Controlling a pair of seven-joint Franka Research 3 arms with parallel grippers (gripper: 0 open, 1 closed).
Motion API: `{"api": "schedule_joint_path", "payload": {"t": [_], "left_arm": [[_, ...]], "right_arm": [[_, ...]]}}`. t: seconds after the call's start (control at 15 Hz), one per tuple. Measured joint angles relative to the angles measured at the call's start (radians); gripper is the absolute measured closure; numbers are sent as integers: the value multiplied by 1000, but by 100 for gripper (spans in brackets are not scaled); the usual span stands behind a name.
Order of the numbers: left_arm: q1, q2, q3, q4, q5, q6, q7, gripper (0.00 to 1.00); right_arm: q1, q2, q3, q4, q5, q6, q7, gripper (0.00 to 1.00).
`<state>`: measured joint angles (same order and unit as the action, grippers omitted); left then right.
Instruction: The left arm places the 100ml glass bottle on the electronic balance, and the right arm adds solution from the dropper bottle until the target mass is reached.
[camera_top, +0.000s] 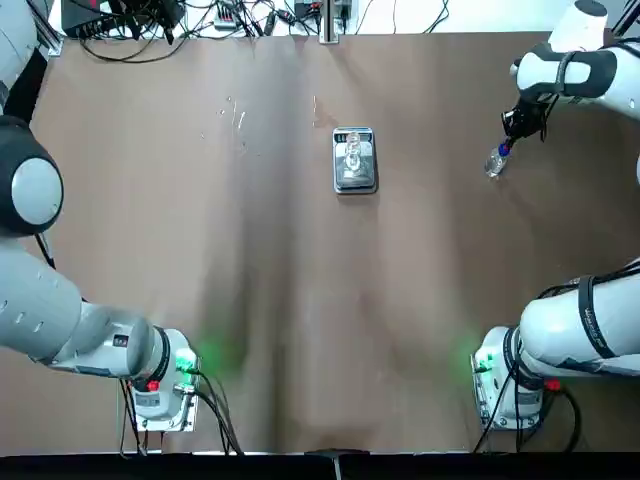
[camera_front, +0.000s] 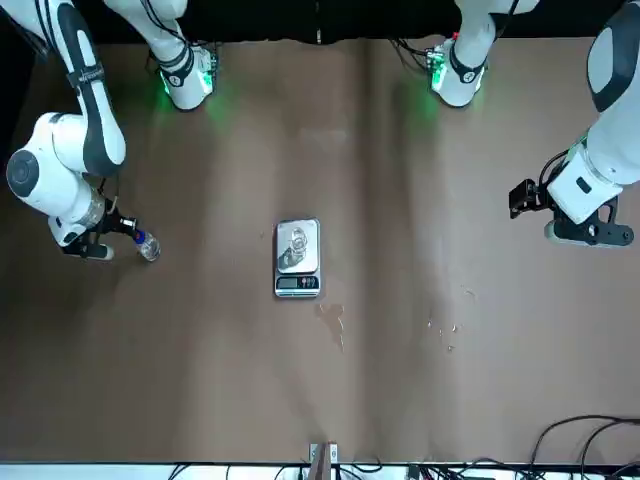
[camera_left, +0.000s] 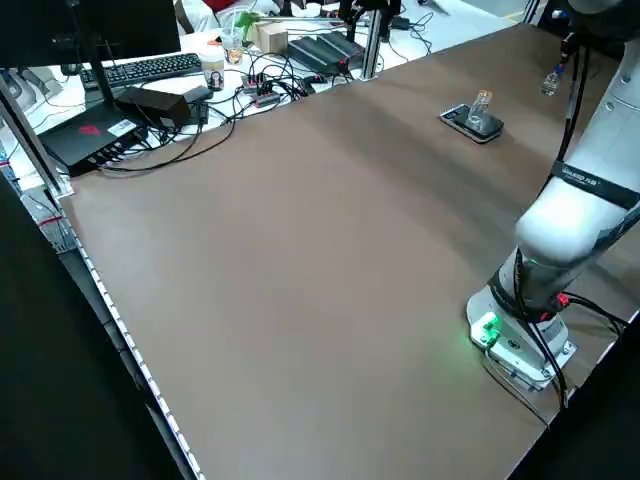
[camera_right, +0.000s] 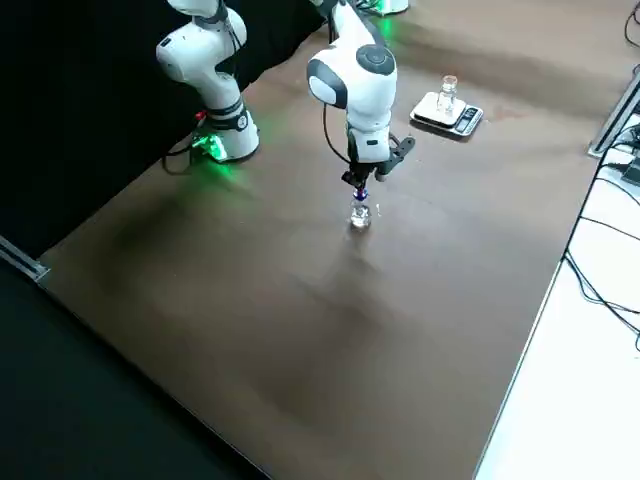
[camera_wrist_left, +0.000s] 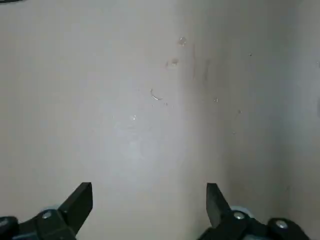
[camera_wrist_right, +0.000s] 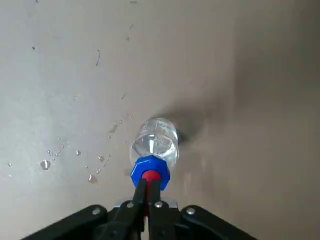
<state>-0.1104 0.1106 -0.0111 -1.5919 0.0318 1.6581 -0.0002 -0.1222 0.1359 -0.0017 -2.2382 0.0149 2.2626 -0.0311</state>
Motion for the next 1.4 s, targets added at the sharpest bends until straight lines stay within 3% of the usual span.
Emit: {"api": "schedule_joint_path", "payload": {"t": [1.4], "left_arm": [[0, 0, 0, 0, 0, 0, 0, 0]], "right_arm": [[0, -2, -3, 104, 0, -118, 0, 94]]}}
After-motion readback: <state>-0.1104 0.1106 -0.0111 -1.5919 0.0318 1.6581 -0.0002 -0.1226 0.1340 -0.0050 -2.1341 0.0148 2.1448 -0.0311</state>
